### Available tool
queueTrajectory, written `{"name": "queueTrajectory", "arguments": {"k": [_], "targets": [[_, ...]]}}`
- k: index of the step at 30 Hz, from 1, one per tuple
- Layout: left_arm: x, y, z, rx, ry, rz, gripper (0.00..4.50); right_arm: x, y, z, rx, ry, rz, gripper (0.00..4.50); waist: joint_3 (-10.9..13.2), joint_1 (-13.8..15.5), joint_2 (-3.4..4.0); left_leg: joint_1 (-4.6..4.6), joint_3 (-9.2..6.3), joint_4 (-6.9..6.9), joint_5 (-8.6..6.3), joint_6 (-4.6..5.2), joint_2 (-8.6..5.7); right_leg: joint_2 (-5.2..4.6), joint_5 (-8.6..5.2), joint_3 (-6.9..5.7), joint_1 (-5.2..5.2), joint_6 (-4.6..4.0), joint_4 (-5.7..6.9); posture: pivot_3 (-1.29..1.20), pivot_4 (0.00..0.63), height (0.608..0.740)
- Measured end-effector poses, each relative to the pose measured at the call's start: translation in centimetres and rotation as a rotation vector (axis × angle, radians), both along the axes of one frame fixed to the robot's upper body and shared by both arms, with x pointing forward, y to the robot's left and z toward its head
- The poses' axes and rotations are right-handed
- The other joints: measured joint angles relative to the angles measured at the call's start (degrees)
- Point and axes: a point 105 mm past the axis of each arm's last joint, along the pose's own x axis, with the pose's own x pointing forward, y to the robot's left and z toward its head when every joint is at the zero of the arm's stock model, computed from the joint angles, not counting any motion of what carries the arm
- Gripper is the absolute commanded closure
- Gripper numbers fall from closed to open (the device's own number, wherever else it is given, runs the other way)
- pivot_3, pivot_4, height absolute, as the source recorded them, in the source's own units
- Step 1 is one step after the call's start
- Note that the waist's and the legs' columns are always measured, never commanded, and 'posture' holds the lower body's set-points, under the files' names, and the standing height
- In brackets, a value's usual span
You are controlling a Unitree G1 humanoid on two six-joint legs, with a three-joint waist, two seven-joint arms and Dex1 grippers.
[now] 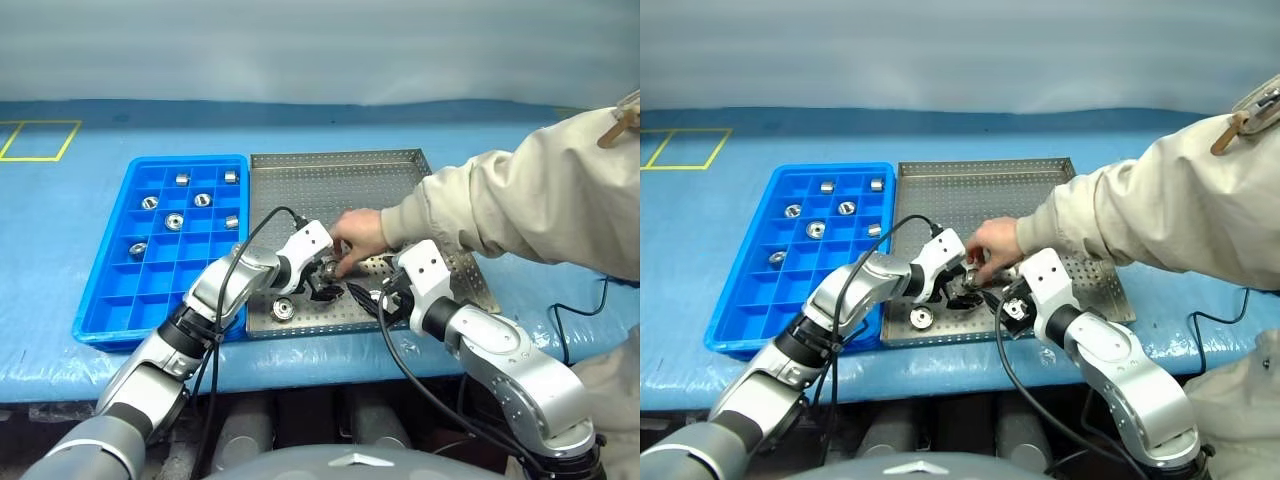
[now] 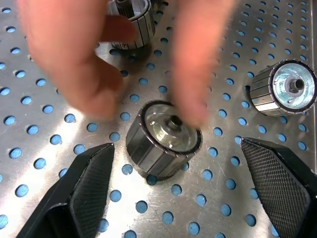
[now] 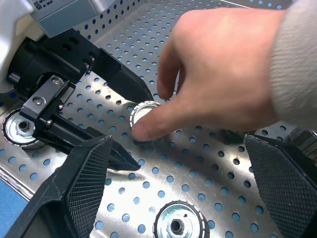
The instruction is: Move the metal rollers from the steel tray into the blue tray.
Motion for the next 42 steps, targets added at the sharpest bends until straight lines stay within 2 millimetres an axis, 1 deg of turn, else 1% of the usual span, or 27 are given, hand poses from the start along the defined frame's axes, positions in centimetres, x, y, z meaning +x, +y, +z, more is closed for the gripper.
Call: {"name": "queueTrajectory", "arguments": {"k": [19,24,26,27,29,31,33,35,37,42], "targets": [[-0.1,0.2,0.0,-0.007,0.004,0.009,0.05,0.0,0.1,-0.1,-0.001,0.007,0.013,0.00,0.00,0.06,0.00,0.01,0.04,0.00,0.00,0.01,0.00,0.00,0.02,0.04,0.00,0.03,0.00,0.01,0.150,0.740],[-0.7,0.0,0.5,-0.024,0.009,-0.012,0.05,0.0,0.0,-0.1,-0.001,0.007,0.013,0.00,0.00,0.04,0.00,0.00,0.05,0.00,-0.01,0.02,0.00,0.00,0.02,0.06,-0.02,0.02,0.00,0.00,0.150,0.740],[-0.7,-0.3,1.4,-0.071,0.010,-0.011,0.05,0.0,0.0,-0.1,-0.002,0.006,0.011,0.00,0.00,0.07,0.00,0.00,0.05,0.01,-0.01,0.02,0.01,-0.01,0.02,0.05,-0.01,0.03,0.00,-0.01,0.150,0.740],[-0.4,-0.4,2.2,-0.103,0.004,-0.007,0.05,0.0,0.0,-0.1,-0.002,0.006,0.010,0.00,0.00,0.10,0.00,-0.01,0.05,0.02,-0.01,0.02,0.00,-0.01,0.02,0.05,-0.02,0.03,0.00,-0.01,0.150,0.740],[0.0,-0.6,3.3,-0.143,-0.002,0.006,0.05,0.2,0.0,0.5,0.002,-0.023,0.006,0.00,-0.01,0.03,0.01,0.02,0.08,0.03,-0.01,0.03,0.00,0.00,0.03,0.10,-0.01,0.05,0.00,-0.01,0.150,0.740],[1.2,-1.0,5.5,-0.198,-0.065,0.044,0.05,0.0,0.0,0.1,-0.001,-0.006,0.007,0.00,0.01,0.12,-0.02,-0.02,0.06,0.05,-0.01,0.03,-0.01,0.00,0.04,0.08,-0.01,0.06,0.00,-0.01,0.150,0.740],[2.5,-1.5,8.0,-0.243,-0.166,0.090,0.05,0.0,0.2,0.0,0.000,-0.003,0.010,0.00,0.00,0.20,-0.01,0.00,0.11,0.05,-0.03,0.08,-0.03,0.00,0.06,0.14,0.01,0.11,-0.03,-0.02,0.150,0.740],[3.4,-1.6,9.0,-0.255,-0.232,0.130,0.05,0.0,0.2,0.0,-0.002,-0.004,0.008,0.00,-0.02,0.06,0.02,0.05,0.22,0.05,-0.08,0.15,-0.04,0.00,0.08,0.26,0.02,0.13,-0.03,-0.02,0.150,0.740],[4.0,-2.1,8.4,-0.249,-0.242,0.178,0.05,0.0,0.1,-0.1,-0.007,-0.004,0.002,0.00,-0.02,-0.06,0.02,0.06,0.32,0.05,-0.11,0.20,-0.05,0.01,0.11,0.35,-0.01,0.16,-0.03,-0.03,0.150,0.740],[5.2,-2.6,5.8,-0.185,-0.233,0.278,0.05,0.1,0.2,-0.3,-0.012,-0.002,-0.001,0.00,-0.02,-0.09,0.02,0.06,0.39,0.05,-0.11,0.21,-0.06,0.01,0.12,0.40,-0.04,0.19,-0.03,-0.04,0.150,0.740]]}}
